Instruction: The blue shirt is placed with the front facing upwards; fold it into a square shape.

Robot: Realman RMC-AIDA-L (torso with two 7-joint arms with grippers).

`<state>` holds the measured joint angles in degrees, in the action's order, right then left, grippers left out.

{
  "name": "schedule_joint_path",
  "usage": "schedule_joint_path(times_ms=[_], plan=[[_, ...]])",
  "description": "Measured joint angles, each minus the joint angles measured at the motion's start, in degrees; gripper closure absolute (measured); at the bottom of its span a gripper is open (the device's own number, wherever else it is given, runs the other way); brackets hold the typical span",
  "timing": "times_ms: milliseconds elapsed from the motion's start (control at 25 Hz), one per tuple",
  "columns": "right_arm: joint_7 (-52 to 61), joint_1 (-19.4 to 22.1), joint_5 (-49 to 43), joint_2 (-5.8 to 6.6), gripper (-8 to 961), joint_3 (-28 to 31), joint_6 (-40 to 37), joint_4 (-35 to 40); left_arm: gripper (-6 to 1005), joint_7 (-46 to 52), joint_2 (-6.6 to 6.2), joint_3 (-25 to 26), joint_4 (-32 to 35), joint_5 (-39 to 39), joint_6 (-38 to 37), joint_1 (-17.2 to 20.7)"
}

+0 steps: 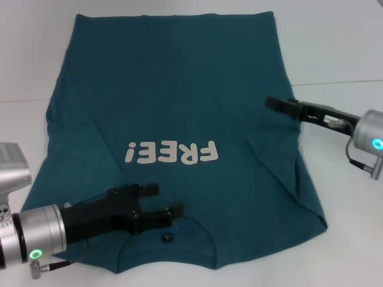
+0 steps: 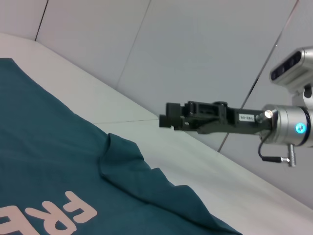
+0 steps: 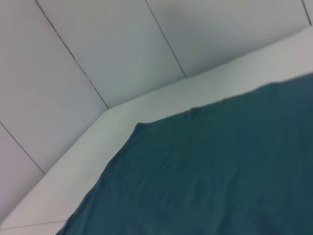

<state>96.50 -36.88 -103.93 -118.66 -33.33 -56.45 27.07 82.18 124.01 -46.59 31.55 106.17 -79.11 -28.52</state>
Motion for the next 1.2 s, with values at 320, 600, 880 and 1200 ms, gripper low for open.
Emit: schedule_joint_path(times_ms=[320,600,880,1200], plan=[[13.46,5.03,-0.29,4.40,84,-1.95,-9.01,0.36,80,-0.03,0.00,-0.08,0.07,0.18,-0.54,-0.05],[23.70,6.53,-0.96,6.84,37,-3.04,-14.18,0.37,80,-0.08,0.07,-0.08,0.10,0.33,-0.94,-0.24],[26.98,4.98,-4.83,5.89,37,-3.64,-13.61,-0.39,79,-0.09,0.09,-0.11,0.04,0.44,-1.24,-0.31],[28.37,3.35,-10.53,3.65,37,-3.85,-10.59,-0.70,79,-0.27,0.09,-0.75,-0.13,0.44,-1.23,-0.31]])
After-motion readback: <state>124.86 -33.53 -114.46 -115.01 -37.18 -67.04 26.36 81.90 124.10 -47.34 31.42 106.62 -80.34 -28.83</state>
